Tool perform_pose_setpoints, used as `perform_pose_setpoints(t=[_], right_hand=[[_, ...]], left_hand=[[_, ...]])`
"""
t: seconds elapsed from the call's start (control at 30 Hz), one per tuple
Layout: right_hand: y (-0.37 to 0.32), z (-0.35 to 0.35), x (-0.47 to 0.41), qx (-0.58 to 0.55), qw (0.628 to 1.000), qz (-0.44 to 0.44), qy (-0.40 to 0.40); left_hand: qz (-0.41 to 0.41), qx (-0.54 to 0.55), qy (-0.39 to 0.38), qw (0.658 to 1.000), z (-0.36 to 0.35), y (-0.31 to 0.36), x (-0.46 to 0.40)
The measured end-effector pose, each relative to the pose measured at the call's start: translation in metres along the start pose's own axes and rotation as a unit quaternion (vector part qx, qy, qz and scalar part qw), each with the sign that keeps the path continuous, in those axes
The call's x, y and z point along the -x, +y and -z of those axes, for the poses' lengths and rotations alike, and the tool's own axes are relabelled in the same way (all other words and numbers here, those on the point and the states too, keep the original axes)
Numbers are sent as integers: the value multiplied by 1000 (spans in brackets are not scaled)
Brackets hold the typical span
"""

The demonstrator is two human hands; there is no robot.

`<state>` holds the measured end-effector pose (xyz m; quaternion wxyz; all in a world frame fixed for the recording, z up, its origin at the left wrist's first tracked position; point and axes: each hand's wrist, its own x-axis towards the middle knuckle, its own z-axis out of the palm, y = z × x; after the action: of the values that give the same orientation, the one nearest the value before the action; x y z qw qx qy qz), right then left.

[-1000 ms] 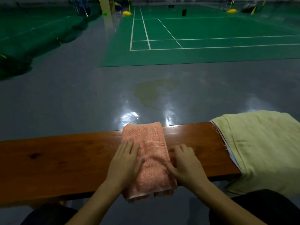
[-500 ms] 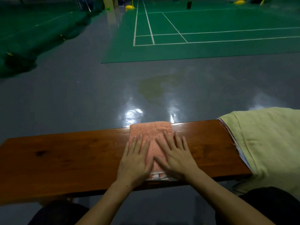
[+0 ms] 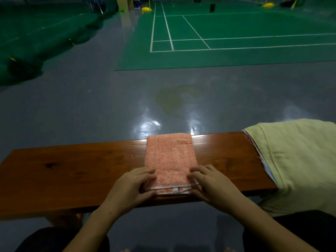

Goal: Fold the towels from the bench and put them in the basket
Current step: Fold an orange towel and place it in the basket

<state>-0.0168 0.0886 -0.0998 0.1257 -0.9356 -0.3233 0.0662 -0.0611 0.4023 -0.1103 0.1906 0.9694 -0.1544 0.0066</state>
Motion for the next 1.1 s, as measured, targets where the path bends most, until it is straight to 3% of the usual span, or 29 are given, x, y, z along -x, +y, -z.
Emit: perform_pose_setpoints(t=[0.13,0.37,0.53,0.67,0.8,1.1], right_hand=[[4,-2,-10,13,1000,-13,25],[1,-3,-27,48,996,-27,67],[9,3,-35,-24,998,-14,55],[8,18,-33,-148,988,-8,50],[3,24,-27,-270,962,-26,33],[0,41,-11,-377,924,-64,1]], left_hand=[[5,17,15,1000,0,-4,-6],[-16,-44,37,998,2,-2,-26],[19,104,25,994,18,-3,-30],[49,260,21,964,33,10,-26],[62,288,12,956,42,18,-22],[85,408,26,909,54,30,-12]])
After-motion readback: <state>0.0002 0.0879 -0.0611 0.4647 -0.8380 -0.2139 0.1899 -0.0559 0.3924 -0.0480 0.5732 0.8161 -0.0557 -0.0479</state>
